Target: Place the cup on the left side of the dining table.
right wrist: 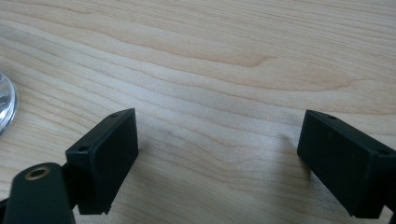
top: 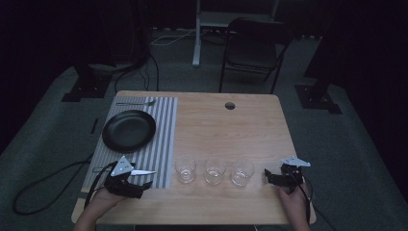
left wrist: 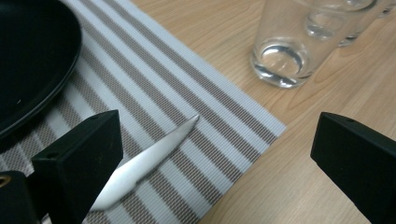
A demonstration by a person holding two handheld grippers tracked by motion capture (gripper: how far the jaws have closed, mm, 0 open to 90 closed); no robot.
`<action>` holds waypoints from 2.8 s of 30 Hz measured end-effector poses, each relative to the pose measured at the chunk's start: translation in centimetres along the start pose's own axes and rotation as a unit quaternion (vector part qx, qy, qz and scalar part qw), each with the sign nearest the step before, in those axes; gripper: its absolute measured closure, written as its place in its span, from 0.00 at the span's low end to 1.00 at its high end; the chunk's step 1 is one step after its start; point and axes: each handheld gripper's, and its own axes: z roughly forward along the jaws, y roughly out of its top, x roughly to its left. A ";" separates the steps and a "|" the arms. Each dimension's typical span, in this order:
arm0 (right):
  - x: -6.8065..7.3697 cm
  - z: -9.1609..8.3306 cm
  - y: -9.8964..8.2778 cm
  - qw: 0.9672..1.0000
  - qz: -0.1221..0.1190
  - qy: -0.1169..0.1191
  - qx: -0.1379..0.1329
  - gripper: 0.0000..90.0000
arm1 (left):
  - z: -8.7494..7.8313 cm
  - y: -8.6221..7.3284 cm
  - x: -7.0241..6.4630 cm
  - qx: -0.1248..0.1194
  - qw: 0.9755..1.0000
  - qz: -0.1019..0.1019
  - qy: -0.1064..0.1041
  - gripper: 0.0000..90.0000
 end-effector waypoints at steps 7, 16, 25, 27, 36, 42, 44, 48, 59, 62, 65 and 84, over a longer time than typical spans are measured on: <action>0.0 0.0 0.0 1.000 -0.001 0.000 0.000 0.13 | 0.6 1.4 -0.8 -0.005 1.000 0.021 -0.013 0.03; 0.0 0.0 0.0 1.000 -0.001 0.000 -0.001 0.13 | 1.2 3.3 -1.8 -0.007 0.998 0.045 -0.032 0.03; 0.0 0.0 0.0 1.000 -0.001 0.000 0.000 0.13 | 2.1 5.1 -3.1 -0.004 0.996 0.071 -0.047 0.03; 0.0 0.0 0.0 1.000 -0.001 0.000 0.000 0.13 | 2.4 5.6 -3.4 -0.003 0.996 0.079 -0.051 0.03; 0.0 0.0 0.0 1.000 -0.001 0.000 0.000 0.13 | 3.7 7.5 -4.6 -0.003 0.992 0.103 -0.072 0.03; 0.0 0.0 0.0 1.000 -0.001 0.000 -0.001 0.13 | 4.3 8.6 -5.3 -0.003 0.990 0.118 -0.079 0.03; 0.0 0.0 0.0 1.000 -0.001 0.000 -0.001 0.13 | 4.6 8.9 -5.5 -0.002 0.989 0.121 -0.082 0.03; 0.0 0.0 0.0 1.000 -0.001 0.000 -0.001 0.13 | 5.0 9.6 -6.0 -0.002 0.988 0.130 -0.086 0.03; 0.0 0.0 0.0 1.000 -0.001 0.000 -0.001 0.13 | 6.3 11.3 -7.5 0.004 0.983 0.154 -0.103 0.03; 0.0 0.0 0.0 1.000 -0.001 0.000 0.000 0.13 | 6.7 11.7 -7.8 0.006 0.982 0.157 -0.108 0.03; 0.0 0.0 0.0 1.000 -0.001 0.000 -0.001 0.13 | 7.2 12.1 -8.1 0.013 0.981 0.160 -0.107 0.03; 0.0 0.0 0.0 1.000 -0.001 0.000 0.000 0.13 | 10.0 13.9 -9.9 0.050 0.973 0.187 -0.123 0.03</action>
